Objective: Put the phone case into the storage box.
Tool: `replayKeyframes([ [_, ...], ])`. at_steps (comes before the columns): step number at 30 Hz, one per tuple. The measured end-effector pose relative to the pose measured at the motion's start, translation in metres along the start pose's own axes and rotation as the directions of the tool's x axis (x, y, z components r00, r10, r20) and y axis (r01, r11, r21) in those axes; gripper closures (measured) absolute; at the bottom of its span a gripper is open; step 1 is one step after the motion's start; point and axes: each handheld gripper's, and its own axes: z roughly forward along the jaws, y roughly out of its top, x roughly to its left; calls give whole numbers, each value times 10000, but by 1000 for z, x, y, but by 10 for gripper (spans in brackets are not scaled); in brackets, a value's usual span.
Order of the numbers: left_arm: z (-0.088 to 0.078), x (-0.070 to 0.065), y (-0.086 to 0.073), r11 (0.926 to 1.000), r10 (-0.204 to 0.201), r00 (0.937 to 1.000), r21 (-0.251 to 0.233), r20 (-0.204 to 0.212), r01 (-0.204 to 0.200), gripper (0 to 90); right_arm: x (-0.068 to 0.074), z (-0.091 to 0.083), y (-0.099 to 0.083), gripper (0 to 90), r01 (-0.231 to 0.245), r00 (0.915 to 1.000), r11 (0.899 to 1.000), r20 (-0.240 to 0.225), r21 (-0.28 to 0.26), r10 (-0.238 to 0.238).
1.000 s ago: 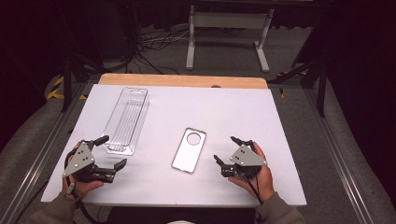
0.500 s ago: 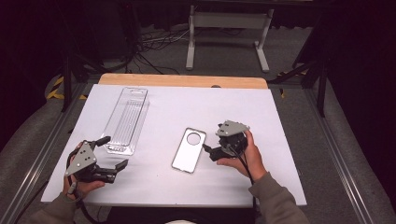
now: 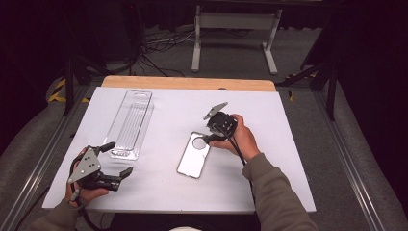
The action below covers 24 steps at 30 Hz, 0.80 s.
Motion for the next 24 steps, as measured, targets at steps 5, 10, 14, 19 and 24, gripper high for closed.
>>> replayKeyframes([
  [5, 2, -2, 0, 9999, 111, 9999, 80, 40, -111, 34, -8, 21, 5, 316, -111, 9992, 9915, -374, 1297, 161],
  [10, 4, -2, -1, 9997, 92, 9998, 235, 188, -97, 35, -15, 32, 11, 392, -64, 9984, 9828, -547, 1844, 168],
  [14, 5, -2, -1, 9996, 59, 9997, 284, 233, -66, 35, -17, 40, 12, 439, 39, 9974, 9744, -707, 2246, 124],
  [19, 6, -2, -2, 9993, 52, 9995, 376, 315, -64, 36, -19, 49, 13, 537, 219, 9968, 9665, -803, 2557, -13],
  [24, 8, -2, -2, 9983, 81, 9997, 567, 231, -94, 42, -24, 51, 16, 598, 367, 9958, 9593, -905, 2799, -117],
])
